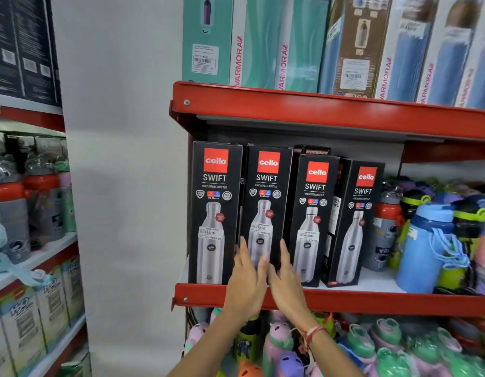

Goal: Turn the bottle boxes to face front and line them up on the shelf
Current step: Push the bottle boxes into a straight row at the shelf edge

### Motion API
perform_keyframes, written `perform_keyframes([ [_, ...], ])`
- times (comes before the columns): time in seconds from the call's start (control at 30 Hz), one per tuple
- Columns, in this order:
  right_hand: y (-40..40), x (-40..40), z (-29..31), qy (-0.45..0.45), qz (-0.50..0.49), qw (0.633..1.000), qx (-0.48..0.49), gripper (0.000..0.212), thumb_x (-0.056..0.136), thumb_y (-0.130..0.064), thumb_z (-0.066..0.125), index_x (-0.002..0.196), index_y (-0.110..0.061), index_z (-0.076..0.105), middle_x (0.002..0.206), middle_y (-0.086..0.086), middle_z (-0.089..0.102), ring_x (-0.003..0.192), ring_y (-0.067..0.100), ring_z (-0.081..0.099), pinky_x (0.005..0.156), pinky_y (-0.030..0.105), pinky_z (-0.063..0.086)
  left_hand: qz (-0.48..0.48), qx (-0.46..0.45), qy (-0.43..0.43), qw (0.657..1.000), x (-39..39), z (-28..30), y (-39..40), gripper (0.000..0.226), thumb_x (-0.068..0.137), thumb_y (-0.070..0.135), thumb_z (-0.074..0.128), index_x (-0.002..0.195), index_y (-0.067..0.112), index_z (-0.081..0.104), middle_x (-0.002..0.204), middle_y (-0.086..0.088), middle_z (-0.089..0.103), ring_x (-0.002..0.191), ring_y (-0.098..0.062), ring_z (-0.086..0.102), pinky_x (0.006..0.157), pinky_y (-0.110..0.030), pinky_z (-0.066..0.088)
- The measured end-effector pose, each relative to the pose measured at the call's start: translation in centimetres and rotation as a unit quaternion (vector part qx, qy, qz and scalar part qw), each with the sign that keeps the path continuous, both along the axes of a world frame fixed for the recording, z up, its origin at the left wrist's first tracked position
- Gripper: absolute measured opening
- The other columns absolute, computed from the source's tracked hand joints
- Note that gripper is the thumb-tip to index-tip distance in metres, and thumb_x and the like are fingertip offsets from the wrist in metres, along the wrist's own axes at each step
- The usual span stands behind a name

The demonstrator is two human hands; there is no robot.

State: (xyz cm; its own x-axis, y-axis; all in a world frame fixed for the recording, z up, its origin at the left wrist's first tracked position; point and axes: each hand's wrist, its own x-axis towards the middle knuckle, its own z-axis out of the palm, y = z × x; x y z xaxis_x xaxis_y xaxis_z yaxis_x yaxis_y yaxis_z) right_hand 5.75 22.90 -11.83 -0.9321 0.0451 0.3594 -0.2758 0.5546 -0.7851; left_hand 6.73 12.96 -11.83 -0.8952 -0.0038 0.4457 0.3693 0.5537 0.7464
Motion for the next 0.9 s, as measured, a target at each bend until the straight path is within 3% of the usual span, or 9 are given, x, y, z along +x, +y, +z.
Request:
perform_keyframes([
  [0.07,0.5,-0.4,-0.3,-0.009,0.013,1.000,0.019,0.068,0.098,-0.037,0.038,0.149,-0.042,-0.007,0.090,-0.001,0.058,0.053,0.006,0.048,0.049,0.018,0.038,0.014,0.023,-0.030,0.999,-0.3,0.1,0.1,0.080,0.080,0.073,0.013,0.146,0.036,-0.014,0.159,-0.010,0.014,0.131,-0.035,0.044,0.104,-0.048,0.038],
  [0.13,0.9,-0.5,-0.4,-0.002,0.023,0.999,0.029,0.069,0.099,-0.030,0.037,0.146,-0.046,-0.010,0.073,-0.014,0.043,0.045,0.005,0.037,0.041,0.017,0.031,0.020,0.030,-0.031,0.999,-0.5,0.1,0.1,0.075,0.082,0.074,0.012,0.144,0.041,-0.014,0.157,-0.011,0.021,0.130,-0.036,0.045,0.105,-0.049,0.038],
  [0.23,1.4,-0.2,-0.4,0.011,0.019,0.999,0.049,0.068,0.098,-0.028,0.038,0.147,-0.045,-0.007,0.069,-0.017,0.033,0.051,0.003,0.035,0.045,0.018,0.027,0.038,0.023,-0.001,0.999,0.0,-0.4,-0.1,0.064,0.089,0.063,0.013,0.146,0.041,-0.004,0.144,-0.010,0.046,0.122,-0.030,0.052,0.099,-0.045,0.041],
  [0.3,1.7,0.5,-0.6,0.024,0.020,0.998,0.054,0.067,0.097,-0.031,0.039,0.146,-0.046,-0.005,0.068,-0.015,0.036,0.055,0.002,0.038,0.047,0.019,0.027,0.046,0.032,0.016,0.998,0.6,-0.8,-0.6,0.062,0.089,0.061,0.012,0.147,0.041,0.005,0.104,-0.016,0.066,0.094,-0.028,0.062,0.087,-0.046,0.048],
  [0.47,2.6,2.0,-1.3,0.039,0.038,0.998,0.037,0.067,0.096,-0.037,0.041,0.146,-0.049,-0.001,0.092,-0.014,0.050,0.071,0.005,0.049,0.060,0.024,0.036,0.053,0.055,0.046,0.996,2.4,-1.1,-1.0,0.055,0.090,0.057,0.014,0.143,0.043,0.017,0.046,-0.003,0.045,0.045,-0.006,0.045,0.053,-0.023,0.037],
  [0.57,2.8,1.9,-1.4,0.044,0.045,0.997,0.043,0.067,0.096,-0.036,0.042,0.145,-0.050,-0.001,0.092,-0.012,0.050,0.069,0.006,0.048,0.059,0.024,0.036,0.054,0.044,0.042,0.997,2.6,-1.1,-0.9,0.054,0.092,0.056,0.015,0.144,0.041,0.019,0.055,0.001,0.051,0.058,-0.012,0.058,0.062,-0.025,0.044],
  [0.7,4.0,1.7,-1.0,0.057,0.053,0.996,0.044,0.065,0.096,-0.029,0.044,0.147,-0.048,0.006,0.112,-0.010,0.055,0.078,0.011,0.058,0.067,0.024,0.046,0.115,-0.008,0.064,0.991,2.5,-1.1,-0.7,0.052,0.096,0.050,0.026,0.142,0.029,0.037,0.129,0.002,0.057,0.118,-0.018,0.055,0.094,-0.026,0.037],
  [0.8,6.1,1.7,-0.6,0.087,0.001,0.996,0.022,0.062,0.097,-0.026,0.045,0.150,-0.038,0.015,0.130,-0.008,0.048,0.087,0.011,0.060,0.075,0.024,0.046,0.153,0.000,0.158,0.975,2.7,-0.9,-0.2,0.032,0.096,0.031,0.039,0.119,0.020,0.059,0.123,0.004,0.054,0.095,-0.003,0.060,0.077,-0.010,0.043],
  [0.9,8.7,0.9,-0.5,0.096,-0.067,0.993,0.017,0.061,0.096,-0.025,0.047,0.150,-0.025,0.021,0.143,0.003,0.043,0.087,0.003,0.048,0.080,0.023,0.042,0.072,0.023,0.182,0.980,2.1,-0.3,1.7,0.025,0.096,0.019,0.044,0.114,0.019,0.060,0.114,0.007,0.058,0.093,0.001,0.059,0.083,-0.019,0.051],
])
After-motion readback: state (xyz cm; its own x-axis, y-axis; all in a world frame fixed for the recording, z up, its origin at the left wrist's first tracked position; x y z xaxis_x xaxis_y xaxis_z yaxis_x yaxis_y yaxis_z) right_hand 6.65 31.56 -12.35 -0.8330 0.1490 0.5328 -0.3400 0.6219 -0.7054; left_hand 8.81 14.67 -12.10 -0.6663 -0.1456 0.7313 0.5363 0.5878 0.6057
